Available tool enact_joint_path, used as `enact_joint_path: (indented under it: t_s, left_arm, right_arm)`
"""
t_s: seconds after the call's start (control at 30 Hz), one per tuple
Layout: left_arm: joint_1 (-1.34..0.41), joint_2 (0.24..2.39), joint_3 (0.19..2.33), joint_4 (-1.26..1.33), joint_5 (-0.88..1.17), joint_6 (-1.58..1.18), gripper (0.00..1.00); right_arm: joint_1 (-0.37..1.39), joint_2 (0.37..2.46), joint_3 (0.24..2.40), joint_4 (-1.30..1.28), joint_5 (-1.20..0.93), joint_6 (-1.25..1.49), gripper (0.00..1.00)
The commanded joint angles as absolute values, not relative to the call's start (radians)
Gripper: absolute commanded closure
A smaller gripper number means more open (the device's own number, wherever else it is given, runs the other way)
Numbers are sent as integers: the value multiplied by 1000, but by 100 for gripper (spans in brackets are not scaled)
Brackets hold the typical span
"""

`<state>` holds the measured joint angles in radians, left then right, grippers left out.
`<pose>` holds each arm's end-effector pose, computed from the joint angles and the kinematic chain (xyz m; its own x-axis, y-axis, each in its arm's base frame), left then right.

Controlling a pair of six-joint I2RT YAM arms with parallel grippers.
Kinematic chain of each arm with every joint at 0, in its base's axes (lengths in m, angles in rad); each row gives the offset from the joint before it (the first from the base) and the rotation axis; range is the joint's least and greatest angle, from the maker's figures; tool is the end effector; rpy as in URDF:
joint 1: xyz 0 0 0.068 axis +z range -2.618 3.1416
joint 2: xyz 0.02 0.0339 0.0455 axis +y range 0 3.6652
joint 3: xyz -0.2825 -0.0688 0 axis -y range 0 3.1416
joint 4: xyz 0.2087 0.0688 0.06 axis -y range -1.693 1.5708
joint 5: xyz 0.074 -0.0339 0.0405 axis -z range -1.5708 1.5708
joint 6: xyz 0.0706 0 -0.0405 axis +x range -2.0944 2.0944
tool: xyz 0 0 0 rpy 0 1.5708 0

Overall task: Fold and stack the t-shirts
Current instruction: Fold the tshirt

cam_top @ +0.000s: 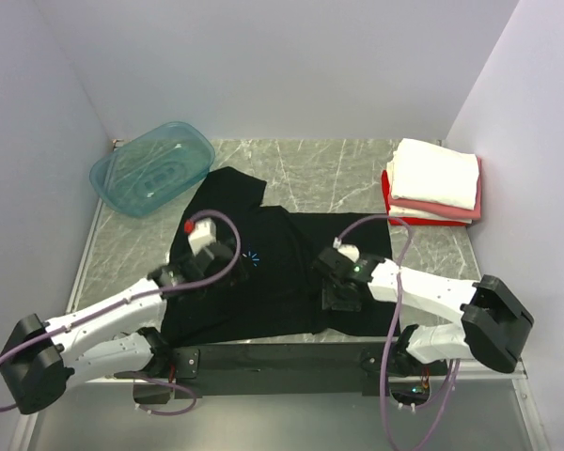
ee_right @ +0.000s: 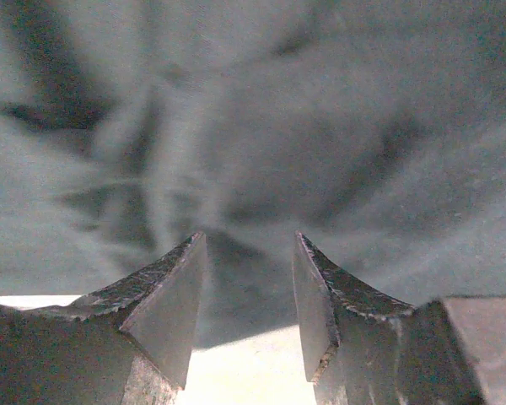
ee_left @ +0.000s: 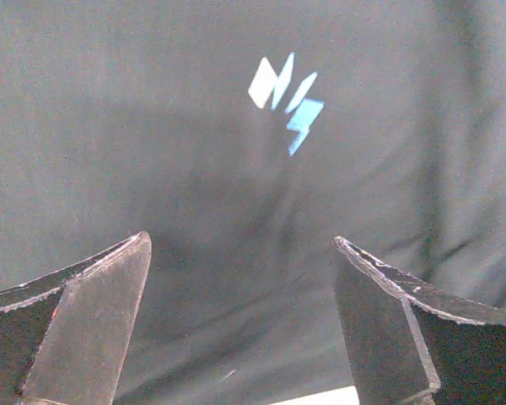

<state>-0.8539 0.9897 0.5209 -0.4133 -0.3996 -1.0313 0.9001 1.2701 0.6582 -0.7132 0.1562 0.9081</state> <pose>0.1302 -0.1075 0.2015 -0.7170 -0.3802 -0.5842 -0.1619 0.9060 -0.3910 0.1184 0.1315 0.1731 -0.9624 0.0399 -0.2686 0.0136 0.9950 0.0989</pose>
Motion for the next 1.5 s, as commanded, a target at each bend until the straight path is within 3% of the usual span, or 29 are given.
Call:
enact_joint_path:
  t_s: [0.0, 0.13, 0.33, 0.5, 0.77, 1.1, 1.47]
  left_arm:
    - [-772, 1035, 745, -442, -503, -882, 6]
    - [-580, 1216, 989, -388, -497, -732, 7]
    - [-428, 1615, 1285, -364, -488, -627, 11]
    - [-370, 1912, 1554, -348, -413, -551, 15]
    - [-351, 2178, 1851, -320, -374, -460, 16]
    - [-339, 2397, 2022, -351, -342, -468, 19]
    - [-322, 2474, 2072, -380, -410, -503, 20]
  right_arm:
    - [879, 1295, 835, -804, 219, 836, 47]
    - [757, 1364, 960, -761, 230, 703, 47]
    - [638, 1384, 1046, -666, 160, 597, 48]
    - [578, 1382, 1020, -598, 107, 557, 48]
    - [568, 1419, 989, -529, 34, 511, 48]
    - [545, 1375, 974, -523, 31, 500, 48]
    - [520, 1295, 945, -532, 17, 492, 48]
